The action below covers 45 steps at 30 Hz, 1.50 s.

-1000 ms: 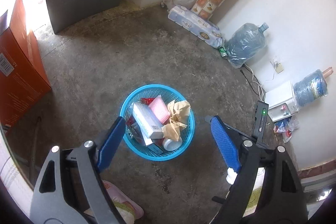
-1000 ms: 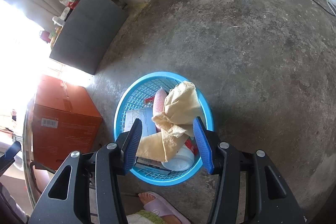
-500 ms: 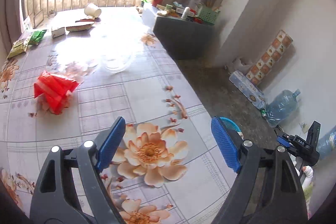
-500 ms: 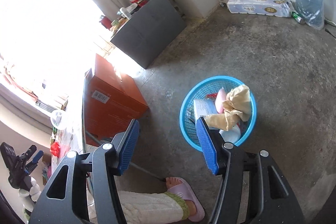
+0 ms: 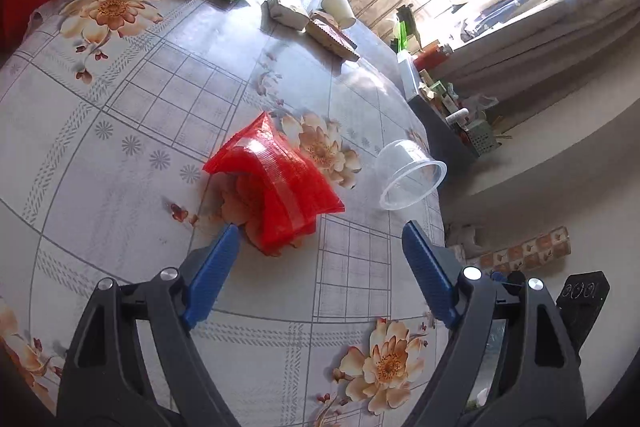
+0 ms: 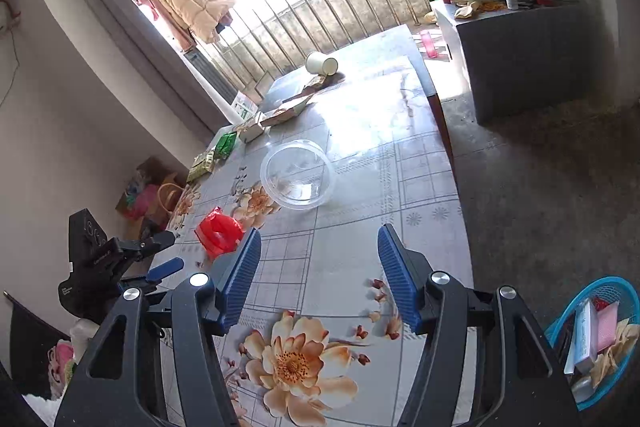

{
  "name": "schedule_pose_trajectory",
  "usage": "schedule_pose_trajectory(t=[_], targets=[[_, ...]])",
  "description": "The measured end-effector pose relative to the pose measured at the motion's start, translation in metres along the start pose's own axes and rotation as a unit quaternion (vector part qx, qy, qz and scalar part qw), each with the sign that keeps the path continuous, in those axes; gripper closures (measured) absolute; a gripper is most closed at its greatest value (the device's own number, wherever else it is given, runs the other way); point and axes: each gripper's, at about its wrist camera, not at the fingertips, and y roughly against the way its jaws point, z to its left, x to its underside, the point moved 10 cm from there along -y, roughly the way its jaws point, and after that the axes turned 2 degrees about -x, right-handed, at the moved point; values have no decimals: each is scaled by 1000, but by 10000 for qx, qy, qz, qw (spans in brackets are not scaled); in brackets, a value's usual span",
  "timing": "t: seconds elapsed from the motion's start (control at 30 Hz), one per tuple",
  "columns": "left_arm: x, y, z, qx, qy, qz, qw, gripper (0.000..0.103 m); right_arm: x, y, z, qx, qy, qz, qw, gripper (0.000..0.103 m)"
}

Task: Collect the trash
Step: 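Grasp the red plastic bag with the left tool while the right tool grasps the clear bowl rim, then lift the red bag and clear bowl and carry both toward the blue basket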

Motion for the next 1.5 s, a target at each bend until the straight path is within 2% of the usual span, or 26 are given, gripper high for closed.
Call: schedule_pose_trajectory(t=[0.17, 0.27, 0.33, 0.37, 0.43, 0.47, 0.5, 0.57, 0.6, 0.67, 0.8, 1.03, 1.33, 1.5], targets=[[-16, -33, 13, -472, 28, -69, 9989, 25, -25, -74, -1, 393, 108, 252, 9989, 44], [-19, -48, 20, -677, -2, -72, 9977, 29, -31, -103, -13, 638, 167, 344, 9972, 44], [-21, -51, 21, -829, -146, -160, 9963, 32, -32, -116, -19, 778, 206, 377, 9960, 49], [-21, -52, 20, -823, -161, -183, 9963, 34, -32, -121, -21, 812, 216, 385, 9957, 53], [-22, -54, 20, -869, -199, -204, 9958, 43, -34, -128, -24, 878, 243, 359, 9952, 59], [-22, -55, 20, -907, -222, -207, 9954, 45, -34, -129, -24, 882, 246, 357, 9952, 66], [-22, -55, 21, -937, -235, -201, 9951, 52, -34, -132, -24, 883, 235, 363, 9952, 77], [-21, -55, 22, -954, -223, -152, 9951, 63, -34, -134, -24, 903, 234, 377, 9949, 92], [-20, -56, 23, -932, -199, -108, 9954, 70, -34, -133, -23, 920, 248, 372, 9948, 95], [-17, -54, 25, -938, -228, -65, 9953, 72, -32, -126, -19, 936, 277, 333, 9947, 96], [-10, -48, 25, -883, -271, 12, 9957, 83, -24, -101, -13, 879, 175, 237, 9957, 97], [23, -8, 10, -777, -796, 64, 9938, 84, 14, -35, -5, 832, -5, 222, 9963, 97], [92, 50, -16, -770, -1731, 232, 9816, 84, 81, 34, -3, 672, -450, 371, 9960, 97], [128, 65, -33, -724, -2149, 336, 9734, 84, 108, 57, -2, 670, -533, 364, 9957, 97]])
